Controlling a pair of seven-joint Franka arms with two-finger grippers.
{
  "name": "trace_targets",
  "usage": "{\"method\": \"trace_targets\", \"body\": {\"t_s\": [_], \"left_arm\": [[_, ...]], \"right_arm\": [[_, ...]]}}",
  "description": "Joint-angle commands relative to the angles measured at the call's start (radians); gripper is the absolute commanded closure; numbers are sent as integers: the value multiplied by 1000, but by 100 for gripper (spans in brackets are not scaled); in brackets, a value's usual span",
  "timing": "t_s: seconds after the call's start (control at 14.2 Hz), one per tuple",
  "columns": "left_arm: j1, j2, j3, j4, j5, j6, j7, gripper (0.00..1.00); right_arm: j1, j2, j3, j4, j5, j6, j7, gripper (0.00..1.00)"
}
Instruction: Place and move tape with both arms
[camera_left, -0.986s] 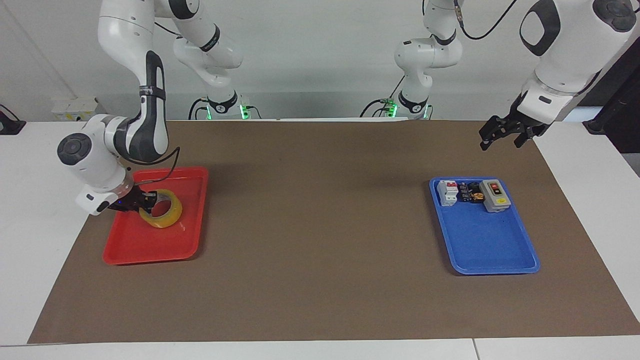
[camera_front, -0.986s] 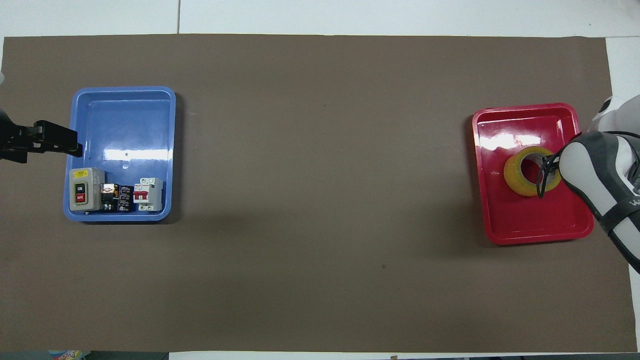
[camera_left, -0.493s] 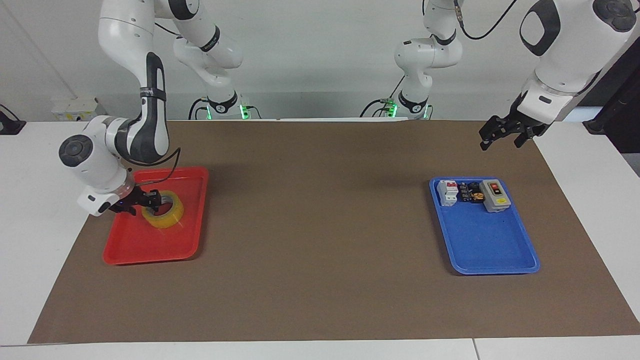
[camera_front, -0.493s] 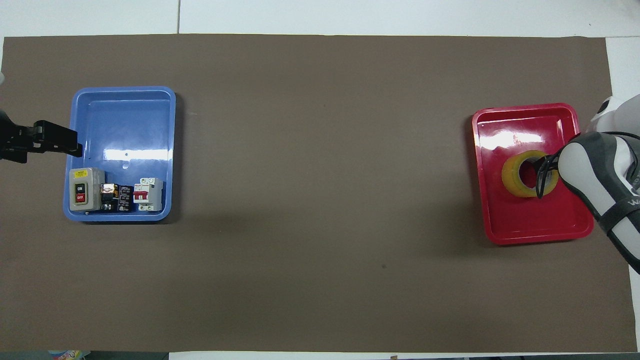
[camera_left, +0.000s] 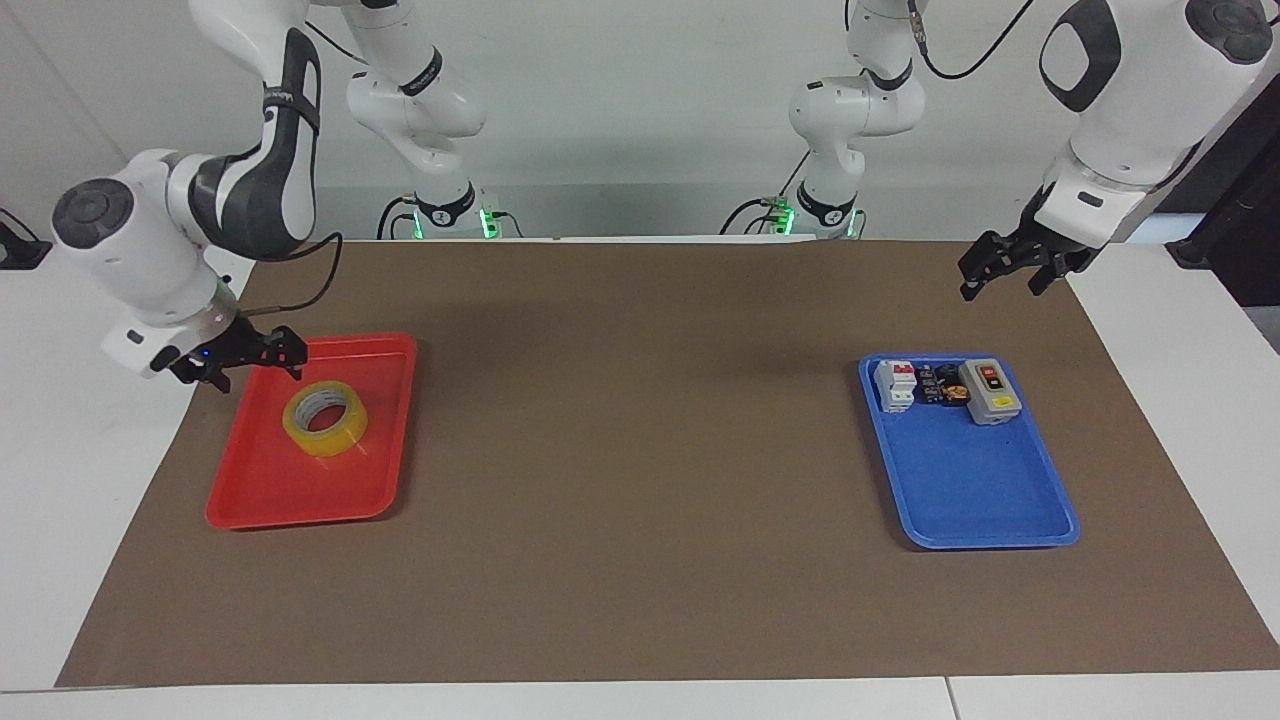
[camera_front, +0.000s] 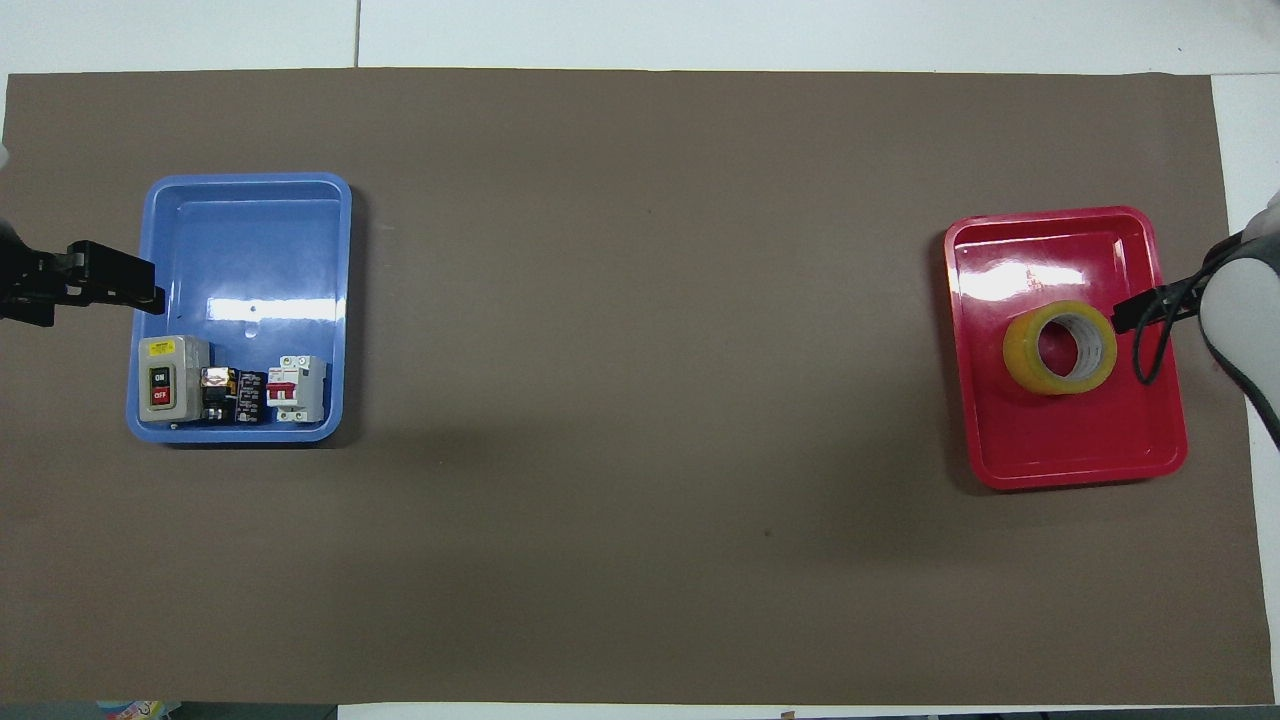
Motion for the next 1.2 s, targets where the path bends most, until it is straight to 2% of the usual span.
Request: {"method": "trace_targets", "body": {"t_s": [0.0,0.35,0.49,0.77,0.92,1.13], "left_arm": [[11,-29,-7,-30,15,7,8,0],[11,-29,-7,-30,15,7,8,0],[11,-29,-7,-30,15,7,8,0],[11,-29,-7,-31,15,7,8,0],[11,-29,-7,-30,15,7,8,0],[11,-29,-7,-30,15,7,8,0]], "right_arm": [[-3,-28,7,89,36,-93,-4,0],[39,-126,36,166,40,-233,106,0],[46,-160,41,159,42,-264,159,0],[61,-183,24,151,57,-287,168,0],[124,-181,-46,149,54,-285,168,0],[131,-164,-64,157,56,-285,164,0]]}}
